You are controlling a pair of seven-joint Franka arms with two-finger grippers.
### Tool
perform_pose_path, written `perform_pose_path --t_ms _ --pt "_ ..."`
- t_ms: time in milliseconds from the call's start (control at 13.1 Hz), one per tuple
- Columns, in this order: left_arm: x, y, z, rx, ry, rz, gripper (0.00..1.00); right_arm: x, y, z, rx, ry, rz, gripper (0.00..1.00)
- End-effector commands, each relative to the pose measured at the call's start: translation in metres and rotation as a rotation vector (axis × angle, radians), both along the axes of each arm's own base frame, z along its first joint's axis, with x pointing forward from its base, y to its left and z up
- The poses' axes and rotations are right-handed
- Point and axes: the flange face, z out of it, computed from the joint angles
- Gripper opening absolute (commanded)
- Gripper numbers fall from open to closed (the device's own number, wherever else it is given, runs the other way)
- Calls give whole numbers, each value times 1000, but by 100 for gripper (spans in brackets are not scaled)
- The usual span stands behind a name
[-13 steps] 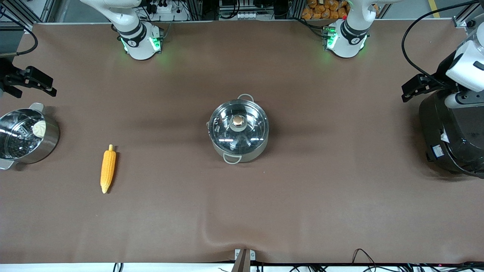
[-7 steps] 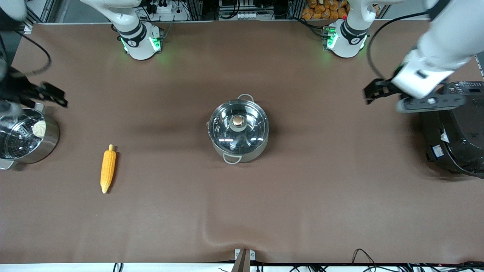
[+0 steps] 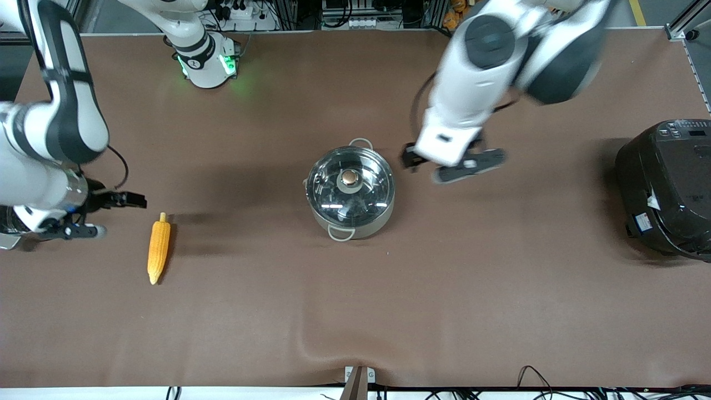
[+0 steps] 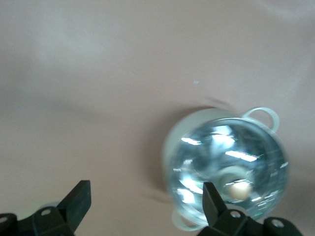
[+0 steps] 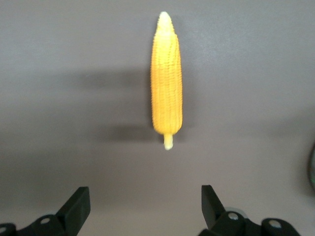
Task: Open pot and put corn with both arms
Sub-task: 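Grasp the lid knob with the left gripper while the right gripper grasps corn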
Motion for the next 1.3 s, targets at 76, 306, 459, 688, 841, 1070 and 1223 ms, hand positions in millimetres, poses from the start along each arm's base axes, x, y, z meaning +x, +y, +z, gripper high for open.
perform_pose_path --t_ms 76,306,459,688,841,1070,1223 --pt "-1 -49 -39 -28 3 205 100 11 -15 -70 25 33 -19 100" --pt "-13 -77 -71 -22 19 284 100 16 -11 -119 27 26 -12 100" --pt "-27 -97 -95 5 26 249 100 18 -9 -143 28 21 -10 100" --pt "-30 -114 -124 -3 -2 259 100 22 -11 -166 15 -13 0 100" --pt "-30 -125 -135 -38 -26 274 100 25 -11 -172 5 -27 11 100" --pt "-29 -126 -145 -35 -23 275 96 34 -15 -175 -28 -68 43 92" --pt "-31 -128 -146 -34 -22 276 89 36 -13 -175 -28 -79 45 4"
